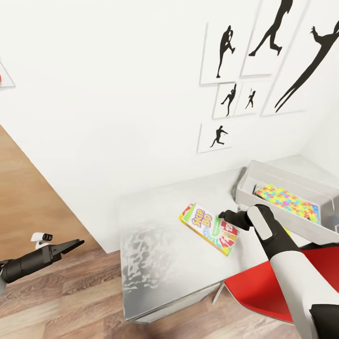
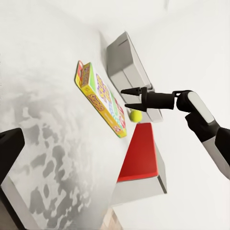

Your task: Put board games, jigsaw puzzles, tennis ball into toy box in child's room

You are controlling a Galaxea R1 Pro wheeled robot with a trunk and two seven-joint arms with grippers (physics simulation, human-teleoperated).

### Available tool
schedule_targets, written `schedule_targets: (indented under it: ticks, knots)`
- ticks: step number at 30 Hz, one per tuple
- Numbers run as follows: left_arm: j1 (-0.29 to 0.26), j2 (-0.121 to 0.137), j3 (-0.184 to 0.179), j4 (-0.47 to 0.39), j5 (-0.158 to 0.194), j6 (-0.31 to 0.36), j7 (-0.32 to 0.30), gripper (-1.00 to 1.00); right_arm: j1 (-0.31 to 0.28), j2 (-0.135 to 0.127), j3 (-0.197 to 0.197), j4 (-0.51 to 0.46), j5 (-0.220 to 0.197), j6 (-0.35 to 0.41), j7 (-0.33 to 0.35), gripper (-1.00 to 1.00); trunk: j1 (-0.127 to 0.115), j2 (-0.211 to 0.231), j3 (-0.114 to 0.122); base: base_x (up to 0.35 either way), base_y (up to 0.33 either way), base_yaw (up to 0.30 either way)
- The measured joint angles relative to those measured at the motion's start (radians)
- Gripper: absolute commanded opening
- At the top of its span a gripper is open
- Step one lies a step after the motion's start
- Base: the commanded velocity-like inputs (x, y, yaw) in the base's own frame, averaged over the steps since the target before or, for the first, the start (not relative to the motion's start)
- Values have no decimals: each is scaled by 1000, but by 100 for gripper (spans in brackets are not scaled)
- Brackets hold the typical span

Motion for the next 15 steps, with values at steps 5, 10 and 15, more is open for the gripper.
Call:
schedule_targets:
  ticks: [5,10,15]
  knots:
    - [0,0,0,0,0,0,0,100,0,0,0,0,0,0,0,100,0,0,0,153,0,0]
    - [0,0,0,0,0,0,0,100,0,0,1,0,0,0,0,100,0,0,0,46,0,0]
    - [0,0,0,0,0,0,0,100,0,0,2,1,0,0,0,100,0,0,0,9,0,0]
